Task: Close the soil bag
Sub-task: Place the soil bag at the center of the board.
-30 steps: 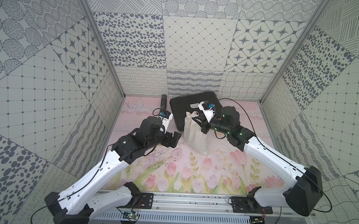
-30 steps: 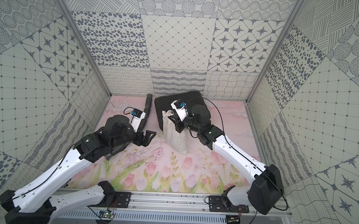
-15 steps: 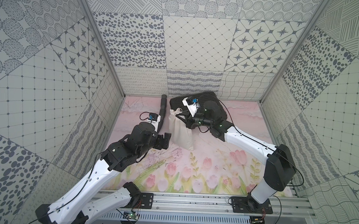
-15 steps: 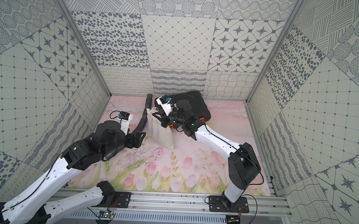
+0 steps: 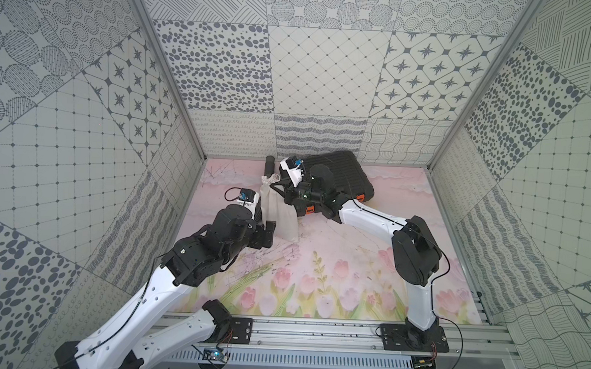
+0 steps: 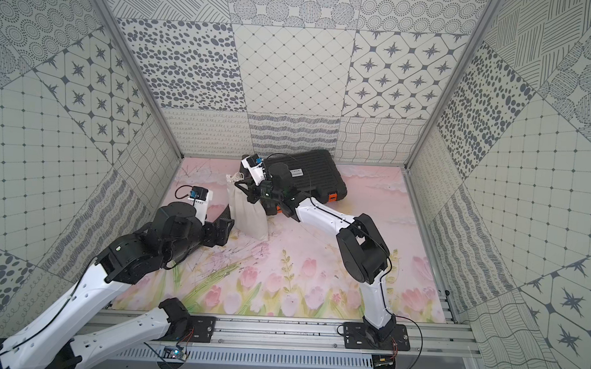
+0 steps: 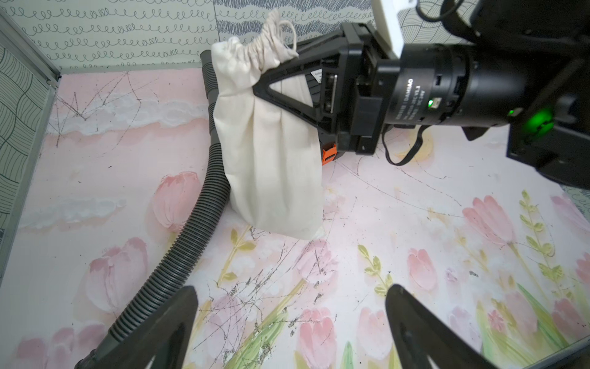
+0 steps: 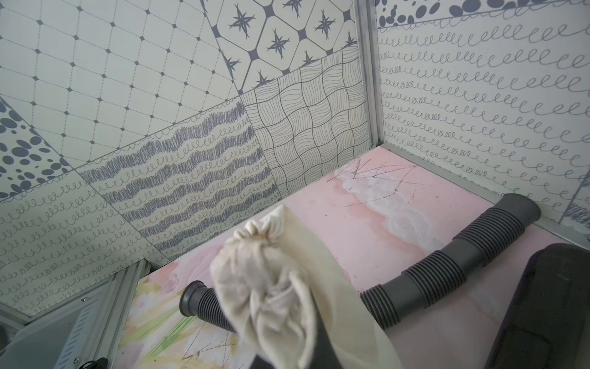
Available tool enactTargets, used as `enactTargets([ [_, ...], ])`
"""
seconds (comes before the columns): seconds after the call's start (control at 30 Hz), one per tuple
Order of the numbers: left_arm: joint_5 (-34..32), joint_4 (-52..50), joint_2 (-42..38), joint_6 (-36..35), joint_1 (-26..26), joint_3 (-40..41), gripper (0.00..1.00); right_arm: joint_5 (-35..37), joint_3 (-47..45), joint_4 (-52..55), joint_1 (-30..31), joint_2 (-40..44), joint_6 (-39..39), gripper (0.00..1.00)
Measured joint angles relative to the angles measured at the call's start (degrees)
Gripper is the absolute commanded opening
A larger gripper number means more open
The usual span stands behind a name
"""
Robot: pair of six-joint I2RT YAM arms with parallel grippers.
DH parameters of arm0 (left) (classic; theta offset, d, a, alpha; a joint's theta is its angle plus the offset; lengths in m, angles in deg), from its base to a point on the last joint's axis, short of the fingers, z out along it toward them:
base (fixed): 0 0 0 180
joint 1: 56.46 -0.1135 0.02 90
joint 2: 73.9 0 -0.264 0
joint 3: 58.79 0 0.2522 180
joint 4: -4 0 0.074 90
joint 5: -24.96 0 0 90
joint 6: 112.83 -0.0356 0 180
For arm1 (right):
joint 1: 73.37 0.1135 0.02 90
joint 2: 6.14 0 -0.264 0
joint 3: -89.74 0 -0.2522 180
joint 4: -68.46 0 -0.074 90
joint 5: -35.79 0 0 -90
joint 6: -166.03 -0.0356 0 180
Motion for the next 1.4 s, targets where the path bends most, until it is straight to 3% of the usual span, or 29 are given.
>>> enactTargets([
  [0.17, 0.0, -0.1, 0.0, 0.0, -0.3, 0.0, 0.96, 3.9, 3.6, -0.6, -2.3, -3.7, -1.9, 0.00],
  [0.2, 0.0, -0.1, 0.0, 0.0, -0.3, 0.0, 0.96, 5.2, 4.9, 0.0, -2.9, -4.5, -2.0, 0.04],
  [0.43, 0.0, -0.8, 0.9, 0.0, -0.4, -0.1, 0.96, 13.4, 16.3, 8.3, -5.8, -10.1, -2.4, 0.71],
  [0.6, 0.0, -1.3, 2.3, 0.0, -0.6, -0.4, 0.96, 16.2, 17.1, 11.4, -7.3, -10.3, -2.4, 0.97],
  [0.87, 0.6, -1.1, 4.9, -0.2, -1.0, -0.8, 0.96, 17.4, 6.2, 14.3, -11.6, -4.6, -2.5, 0.97],
  [1.1, 3.2, 1.5, 7.3, -1.5, -2.9, -0.5, 0.96, 0.0, -11.0, 13.4, -17.3, 9.6, -3.5, 0.97],
  [1.2, 5.0, 3.0, 8.1, -1.5, -4.3, 0.4, 0.96, -4.2, -16.3, 14.0, -17.6, 16.1, -3.7, 0.97],
  [1.4, 8.5, 5.9, 9.6, -1.5, -6.8, 2.0, 0.96, -0.9, -24.6, 18.0, -19.1, 29.9, -3.0, 0.97],
])
